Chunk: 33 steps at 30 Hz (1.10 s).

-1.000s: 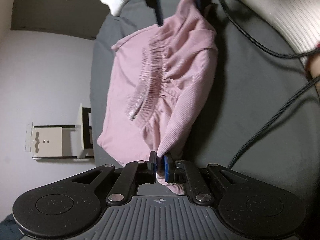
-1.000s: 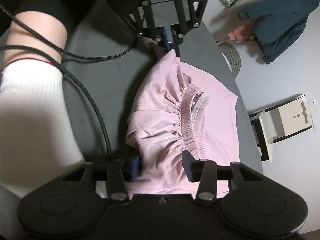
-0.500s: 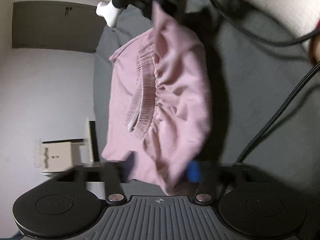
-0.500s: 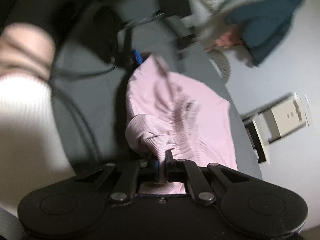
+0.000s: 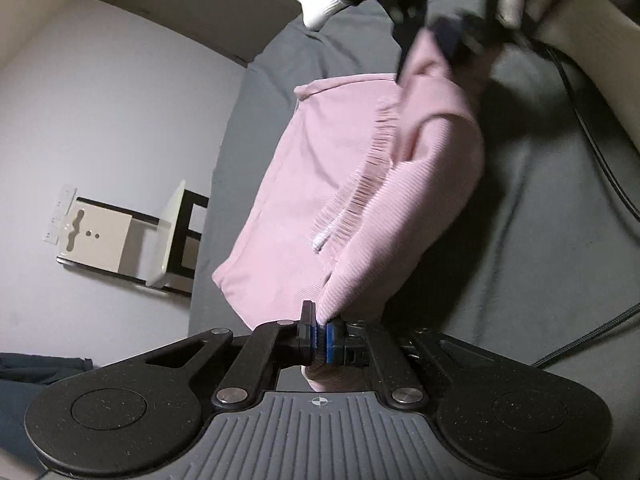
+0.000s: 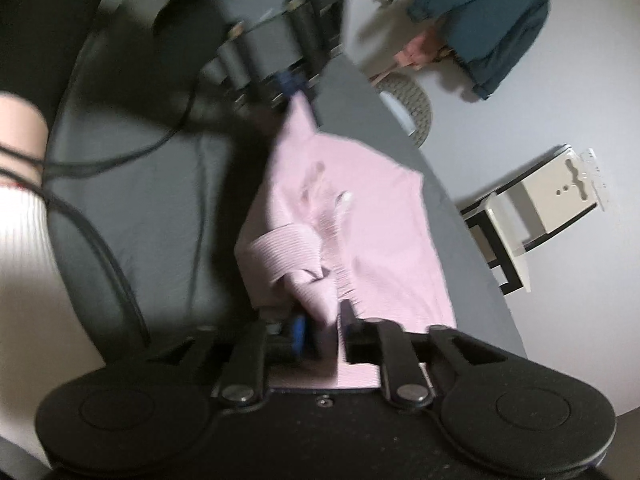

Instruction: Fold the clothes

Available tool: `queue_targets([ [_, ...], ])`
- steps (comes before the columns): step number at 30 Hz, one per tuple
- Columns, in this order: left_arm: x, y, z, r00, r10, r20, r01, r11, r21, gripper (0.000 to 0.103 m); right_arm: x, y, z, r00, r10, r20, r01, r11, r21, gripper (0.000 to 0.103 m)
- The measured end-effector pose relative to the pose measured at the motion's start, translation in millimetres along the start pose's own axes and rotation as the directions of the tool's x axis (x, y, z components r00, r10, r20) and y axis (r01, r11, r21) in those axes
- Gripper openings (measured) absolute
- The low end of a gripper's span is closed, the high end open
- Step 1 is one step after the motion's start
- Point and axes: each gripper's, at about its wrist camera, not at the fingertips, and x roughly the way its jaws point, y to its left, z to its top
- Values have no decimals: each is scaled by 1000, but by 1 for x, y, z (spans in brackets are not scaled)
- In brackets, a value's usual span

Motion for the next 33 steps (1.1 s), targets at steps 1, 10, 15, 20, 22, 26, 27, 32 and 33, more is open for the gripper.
queue_targets([
  [1,0,1,1,1000,1,4,-1,1000,7,4,4,4,-1,1000,12,-8,-12,1000,-12,25],
  [10,-14,-7,1,1000,-19,13,18,996,87,4,-15,-5,-8,990,138,43,-141,986,88,6],
  [15,-43,-6,2,998,-60,38,56,995,81,4,-48,-21,-7,964,254,82,-264,953,151,6],
  [20,-55,9,5,994,-97,50,95,994,51,4,-56,-48,-11,955,282,89,-295,932,209,6],
  [22,-49,15,6,995,-81,50,78,995,63,4,-52,-62,-12,961,261,88,-275,934,228,6],
  [26,-17,37,10,996,-76,41,72,994,82,4,-29,-95,-13,967,242,76,-254,921,296,6],
  [27,-6,44,10,996,-78,35,75,993,91,4,-21,-102,-13,967,244,73,-255,915,313,6],
  [32,50,67,12,993,-122,-4,121,984,129,4,29,-146,-24,949,310,50,-303,859,413,7],
  [33,60,70,13,991,-136,-13,136,982,133,4,40,-153,-27,942,332,47,-319,845,430,7],
])
